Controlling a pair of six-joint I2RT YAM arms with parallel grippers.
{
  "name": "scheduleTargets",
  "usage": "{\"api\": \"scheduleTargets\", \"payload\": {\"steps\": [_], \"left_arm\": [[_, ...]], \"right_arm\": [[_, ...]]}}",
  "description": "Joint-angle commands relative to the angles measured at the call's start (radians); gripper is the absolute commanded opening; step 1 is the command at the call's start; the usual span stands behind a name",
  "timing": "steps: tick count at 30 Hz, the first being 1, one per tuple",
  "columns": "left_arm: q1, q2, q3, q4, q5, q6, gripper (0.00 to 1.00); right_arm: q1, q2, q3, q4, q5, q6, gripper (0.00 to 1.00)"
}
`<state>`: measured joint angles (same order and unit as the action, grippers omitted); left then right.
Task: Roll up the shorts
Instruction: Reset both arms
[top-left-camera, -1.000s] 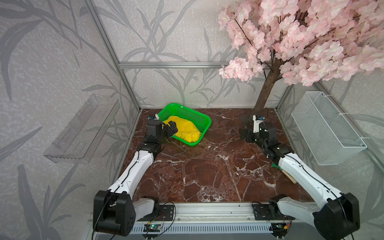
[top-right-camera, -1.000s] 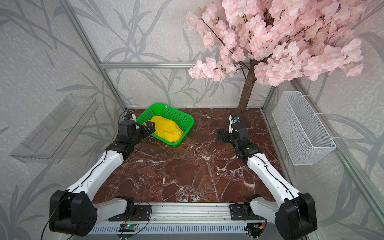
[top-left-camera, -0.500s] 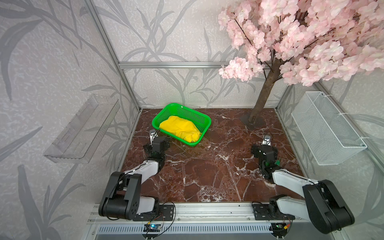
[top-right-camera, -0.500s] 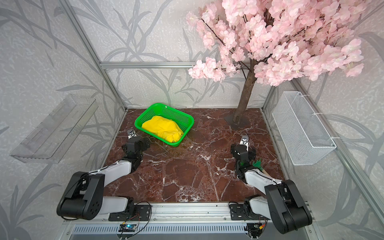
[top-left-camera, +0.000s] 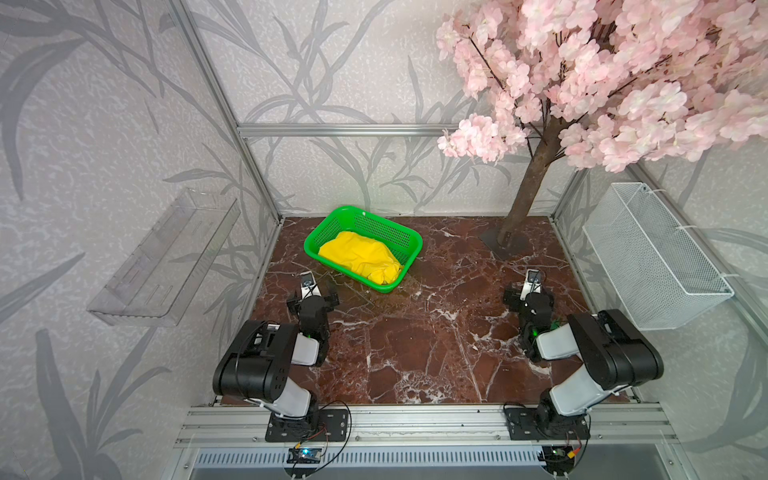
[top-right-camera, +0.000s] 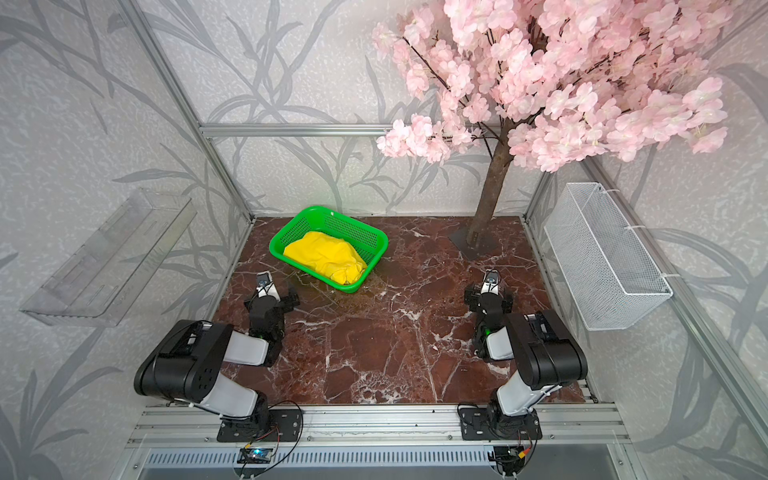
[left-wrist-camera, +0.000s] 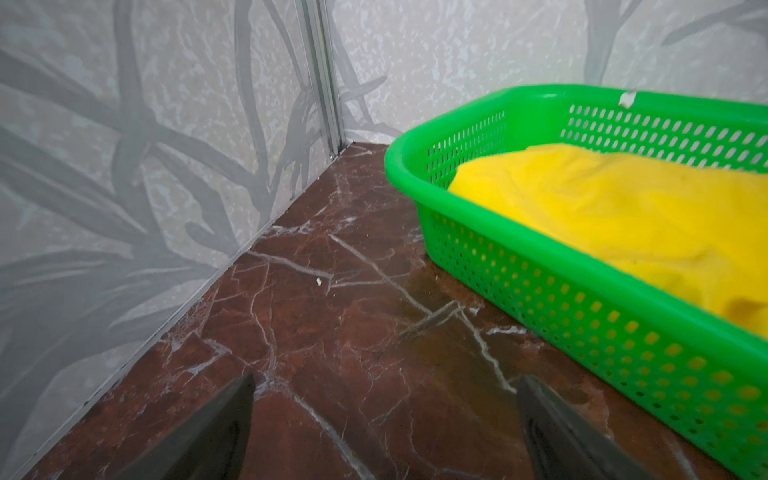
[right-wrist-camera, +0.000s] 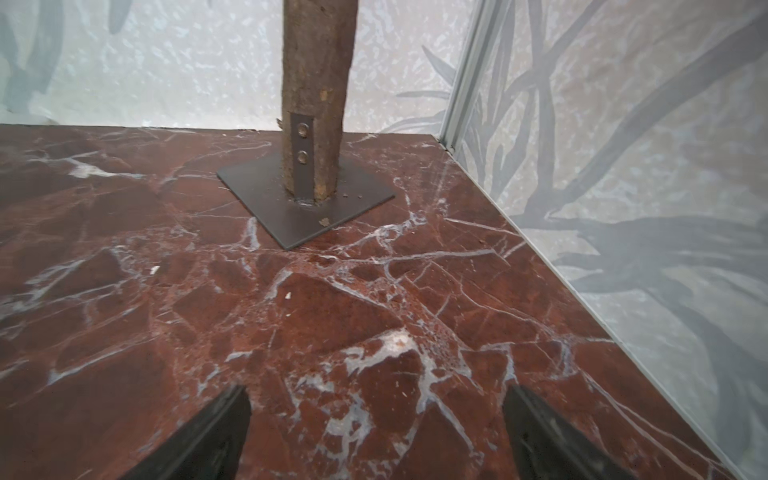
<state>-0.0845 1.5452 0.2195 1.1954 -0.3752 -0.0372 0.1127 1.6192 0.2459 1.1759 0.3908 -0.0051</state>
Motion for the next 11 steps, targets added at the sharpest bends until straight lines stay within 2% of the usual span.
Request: {"api": "scheduleTargets", "payload": {"steps": [1,4,8,11], "left_arm": [[-0.013,-0.022,-0.003,0.089,-0.008,0.024,1.0],[-0.016,-0.015,-0.005,0.105,-0.017,0.027,1.0],[-0.015,-0.02,-0.002,0.089,-0.013,0.023,1.0],[-0.015,-0.02,-0.004,0.093,-0.013,0.023,1.0]], "right_arm": [[0.008,0.022,0.013,0.108,-0.034,-0.022,0.99],[0.008,0.015,0.021,0.082,-0.044,-0.024,0.99],[-0.014,-0.01,0.067,-0.043,-0.08,0.006,0.99],[-0.015,-0.009,0.066,-0.041,-0.08,0.007,0.99]]}}
